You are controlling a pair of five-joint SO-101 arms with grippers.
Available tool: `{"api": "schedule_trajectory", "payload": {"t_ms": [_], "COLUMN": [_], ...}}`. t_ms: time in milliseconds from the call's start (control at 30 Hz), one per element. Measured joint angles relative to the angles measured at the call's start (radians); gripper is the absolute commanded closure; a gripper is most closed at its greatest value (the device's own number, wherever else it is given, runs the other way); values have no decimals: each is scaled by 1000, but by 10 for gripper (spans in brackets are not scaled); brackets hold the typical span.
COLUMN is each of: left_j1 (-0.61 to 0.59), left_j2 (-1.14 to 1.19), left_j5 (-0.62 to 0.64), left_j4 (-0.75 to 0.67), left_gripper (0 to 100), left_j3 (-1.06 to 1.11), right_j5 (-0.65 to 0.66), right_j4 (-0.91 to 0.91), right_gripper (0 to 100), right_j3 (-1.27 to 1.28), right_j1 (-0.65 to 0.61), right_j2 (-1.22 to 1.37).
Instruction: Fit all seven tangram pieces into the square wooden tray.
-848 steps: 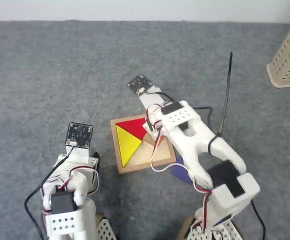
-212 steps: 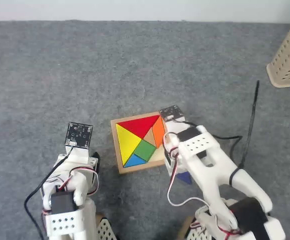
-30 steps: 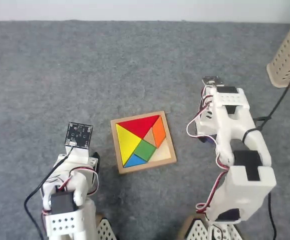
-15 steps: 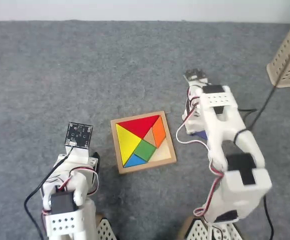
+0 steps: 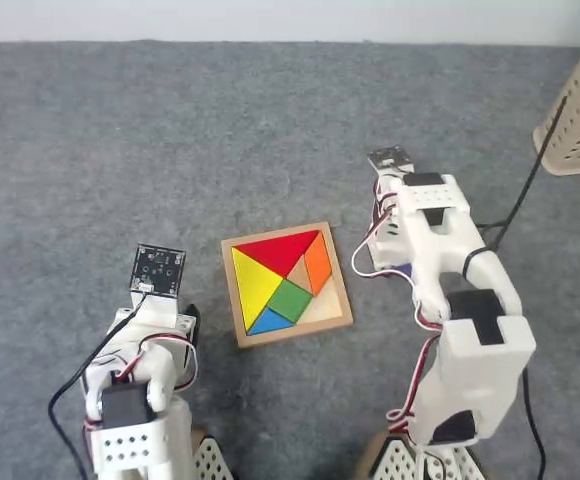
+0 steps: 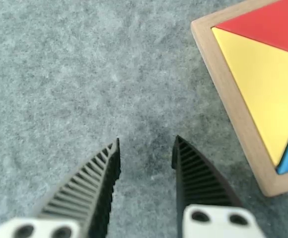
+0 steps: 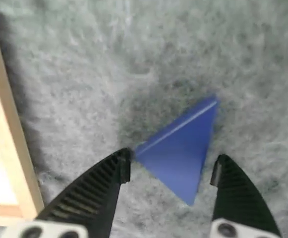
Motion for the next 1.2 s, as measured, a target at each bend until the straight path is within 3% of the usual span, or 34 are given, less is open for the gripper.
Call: {"api": "schedule_trajectory", "payload": {"t_ms": [600,800,1200], "left_j1": [0,0,0], "left_j2": [0,0,0], "left_j5": [0,0,0], "left_j4": [0,0,0], "left_gripper": [833,833,833], "left_j3": [0,0,0], "right_j5": [-83,-83,-83], "right_j4": [-8,-3,11], "right_gripper": [745,856,864], "right_j3": [-84,-89,-104], "right_j1": [-3,6,9], "right_j2": [68,68,66]}}
